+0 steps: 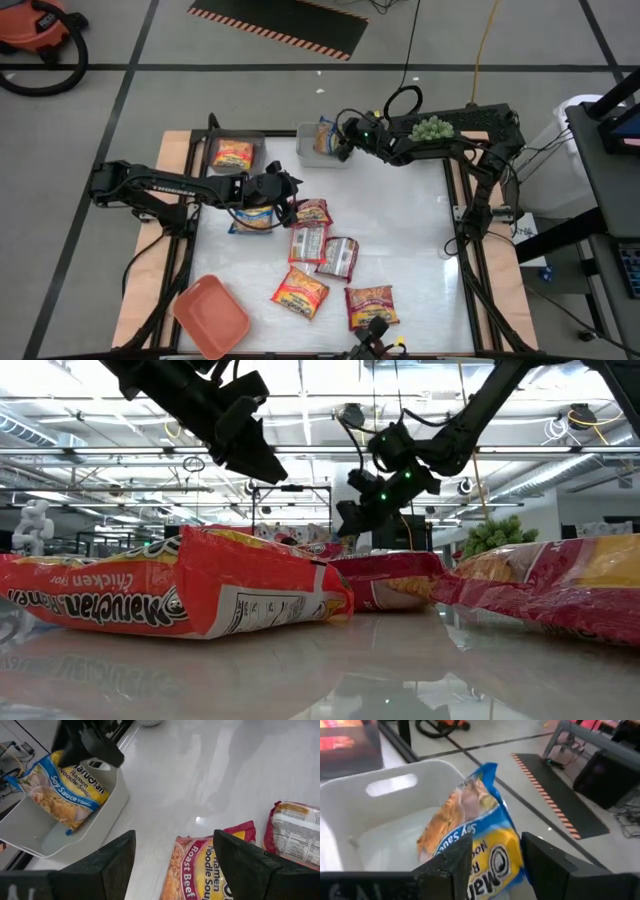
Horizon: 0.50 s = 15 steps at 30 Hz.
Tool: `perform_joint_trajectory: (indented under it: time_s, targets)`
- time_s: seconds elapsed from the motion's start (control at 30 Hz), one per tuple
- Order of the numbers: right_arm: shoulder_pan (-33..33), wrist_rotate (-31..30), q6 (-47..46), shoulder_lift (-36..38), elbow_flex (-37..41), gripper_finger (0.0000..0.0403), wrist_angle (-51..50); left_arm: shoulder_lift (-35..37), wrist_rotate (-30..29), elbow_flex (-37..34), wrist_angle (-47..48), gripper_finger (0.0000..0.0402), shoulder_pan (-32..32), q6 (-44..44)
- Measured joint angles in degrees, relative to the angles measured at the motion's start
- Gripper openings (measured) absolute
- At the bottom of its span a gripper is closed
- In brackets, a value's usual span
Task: Sort Maruchan noodles
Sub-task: Put the right blue noodle pack into the gray bin, then put the top red noodle pack into the orange bin
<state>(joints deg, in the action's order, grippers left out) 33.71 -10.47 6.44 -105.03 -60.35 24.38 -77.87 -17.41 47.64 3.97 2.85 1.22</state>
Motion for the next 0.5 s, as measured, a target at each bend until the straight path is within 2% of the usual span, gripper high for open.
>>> perform_joint_trajectory:
  time_s: [0.3,0.5]
  targets:
    - [0.04,5.15,-2.64,0.13,0.32,0.0089,-0.67,0.0,0.0,0.0,-0.28,0.0271,0.0,-0.01]
    - [-0.38,6.23,-2.66,1.01,0.32,0.0067,-0.44,0.0,0.0,0.0,0.92,0.0271,0.0,-0.76]
